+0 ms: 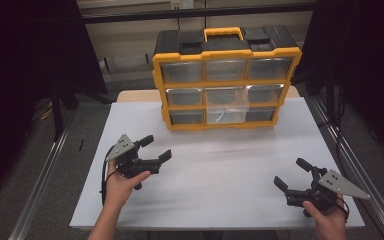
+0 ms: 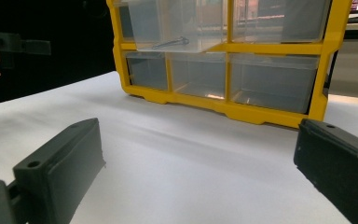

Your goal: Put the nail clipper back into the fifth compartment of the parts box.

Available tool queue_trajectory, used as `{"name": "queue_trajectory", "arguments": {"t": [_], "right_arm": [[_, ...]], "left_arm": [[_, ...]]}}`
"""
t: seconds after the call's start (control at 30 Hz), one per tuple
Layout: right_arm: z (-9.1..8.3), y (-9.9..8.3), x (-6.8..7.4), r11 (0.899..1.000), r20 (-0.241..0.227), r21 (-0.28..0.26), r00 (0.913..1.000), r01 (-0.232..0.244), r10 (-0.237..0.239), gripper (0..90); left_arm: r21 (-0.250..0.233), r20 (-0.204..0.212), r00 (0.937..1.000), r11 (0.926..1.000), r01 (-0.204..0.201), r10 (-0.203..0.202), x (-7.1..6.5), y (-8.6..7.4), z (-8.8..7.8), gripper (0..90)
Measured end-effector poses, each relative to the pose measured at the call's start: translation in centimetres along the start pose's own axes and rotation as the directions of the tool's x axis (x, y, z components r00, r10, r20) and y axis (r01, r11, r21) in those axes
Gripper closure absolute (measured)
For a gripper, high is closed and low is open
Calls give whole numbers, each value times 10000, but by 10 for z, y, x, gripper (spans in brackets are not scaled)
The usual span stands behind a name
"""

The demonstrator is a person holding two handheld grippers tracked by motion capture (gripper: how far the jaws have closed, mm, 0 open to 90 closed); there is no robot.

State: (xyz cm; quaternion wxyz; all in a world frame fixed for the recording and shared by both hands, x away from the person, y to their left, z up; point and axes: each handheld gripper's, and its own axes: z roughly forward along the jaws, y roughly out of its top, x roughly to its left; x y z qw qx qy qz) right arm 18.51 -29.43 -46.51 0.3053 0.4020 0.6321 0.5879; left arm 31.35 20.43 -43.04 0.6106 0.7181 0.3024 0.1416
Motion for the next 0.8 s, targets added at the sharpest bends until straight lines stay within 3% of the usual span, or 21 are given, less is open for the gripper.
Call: {"name": "queue_trajectory", "arguments": {"t": [0.03, 0.13, 0.2, 0.23, 0.3, 0.37, 0.4, 0.43, 0.47, 0.57, 0.6, 0.63, 0.67, 0.7, 0.73, 0.8], "right_arm": [[0, 0, 0, 10000, -6, 3, 10000, -6, 6, 7], [1, 0, 1, 10000, 42, -19, 10000, -79, 79, 7], [1, 0, 1, 10000, 15, -18, 10000, -51, 51, 7], [1, 0, 1, 10000, 51, -32, 10000, -49, 50, 7], [1, 0, 0, 10000, 34, -2, 10000, -2, 2, 7], [1, 0, 1, 10000, 38, -2, 10000, -24, 24, 7], [1, 0, 0, 10000, 40, -22, 10000, -4, 4, 7], [1, 0, 0, 10000, 37, -22, 10000, -9, 9, 7], [1, 0, 0, 10000, 33, -26, 10000, -28, 28, 6], [1, 0, 1, 10000, -7, -25, 10000, -39, 39, 6], [1, 0, 1, 10000, 25, -34, 10000, -59, 59, 6], [1, 0, 1, 10000, 26, -46, 10000, -84, 84, 5], [1, -1, 0, 10000, -23, -14, 10000, -2, 2, 5], [1, -1, 0, 10000, -47, 9, 10000, 25, -25, 5], [1, -1, 0, 10000, -32, 7, 10000, 10, -10, 5], [2, -1, 0, 10000, -38, 34, 10000, 37, -37, 5]], "left_arm": [[-438, -510, 9984, 9988, 201, -223, -2, -4, -1, 81], [-393, -233, 9996, 9991, 138, -148, 5, -10, -10, 82], [-402, -347, 9991, 9990, 212, -226, 6, -15, -16, 83], [-454, -711, 9970, 9986, 279, -311, 5, -17, -18, 81], [-302, -413, 9990, 9994, 180, -192, 9, -21, -23, 78], [-309, -775, 9969, 9994, 135, -158, 9, -26, -28, 78], [-161, -766, 9971, 9999, -12, 0, 11, -27, -31, 75], [-394, -823, 9961, 9988, 279, -311, 10, -30, -32, 75], [-134, -769, 9970, 9999, 68, -78, 13, -32, -36, 74], [-40, -827, 9966, 10000, -27, 23, 15, -36, -44, 73], [-183, -1027, 9947, 9998, 40, -58, 14, -38, -47, 72], [-188, -684, 9977, 9998, 11, -24, 17, -39, -49, 72], [-261, -947, 9954, 9996, 117, -141, 14, -40, -50, 68], [-621, -762, 9957, 9969, 474, -521, 14, -41, -49, 65], [-247, -778, 9970, 9997, 34, -53, 18, -42, -54, 64], [-172, -856, 9963, 9998, 26, -41, 18, -43, -55, 53]]}}
